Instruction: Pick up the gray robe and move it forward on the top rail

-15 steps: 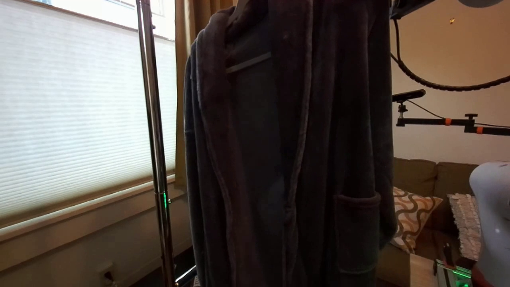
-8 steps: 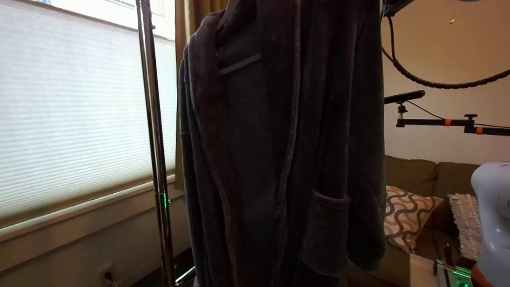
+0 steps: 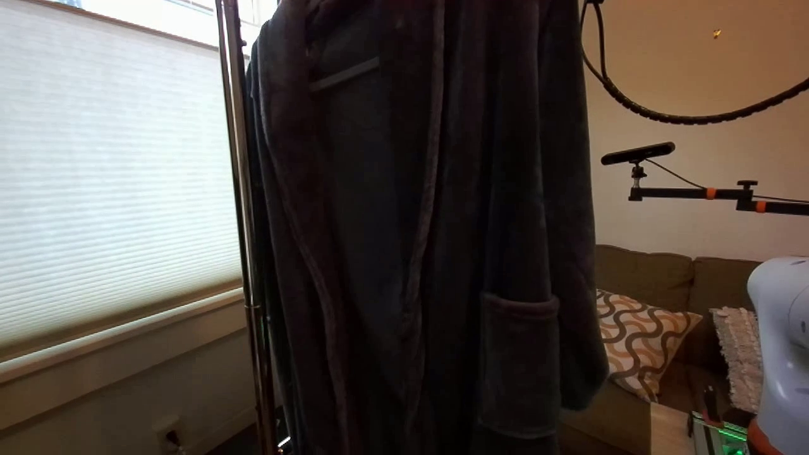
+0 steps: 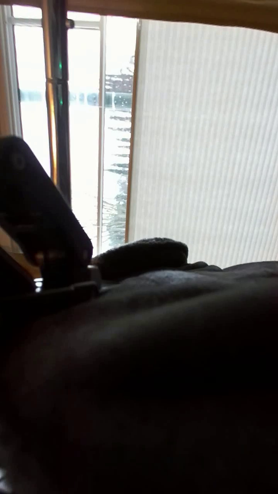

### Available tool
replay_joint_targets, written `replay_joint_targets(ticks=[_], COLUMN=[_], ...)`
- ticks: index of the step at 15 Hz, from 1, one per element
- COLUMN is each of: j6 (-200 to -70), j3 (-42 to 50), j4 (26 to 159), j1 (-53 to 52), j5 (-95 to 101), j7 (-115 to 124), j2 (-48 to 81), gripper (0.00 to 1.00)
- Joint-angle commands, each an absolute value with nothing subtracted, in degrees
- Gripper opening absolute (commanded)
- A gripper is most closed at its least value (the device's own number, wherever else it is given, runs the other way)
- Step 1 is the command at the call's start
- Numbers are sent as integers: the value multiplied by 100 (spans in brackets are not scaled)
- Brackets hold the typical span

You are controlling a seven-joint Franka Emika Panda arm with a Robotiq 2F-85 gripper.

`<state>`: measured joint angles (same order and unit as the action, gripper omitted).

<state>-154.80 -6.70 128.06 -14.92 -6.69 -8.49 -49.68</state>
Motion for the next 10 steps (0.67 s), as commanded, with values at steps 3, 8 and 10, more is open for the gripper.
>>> replay_joint_targets(ticks=[3,8,10], j6=[-16113,-15710,-15328], j3=[-944,-1054,-1040], j4=[11906,11464,11363], j1=[-850,-673,-760], j5=[-537,-479,-454], j7=[0,217,149], j2=[-4435,-4058,-3974], gripper=[2,2,2])
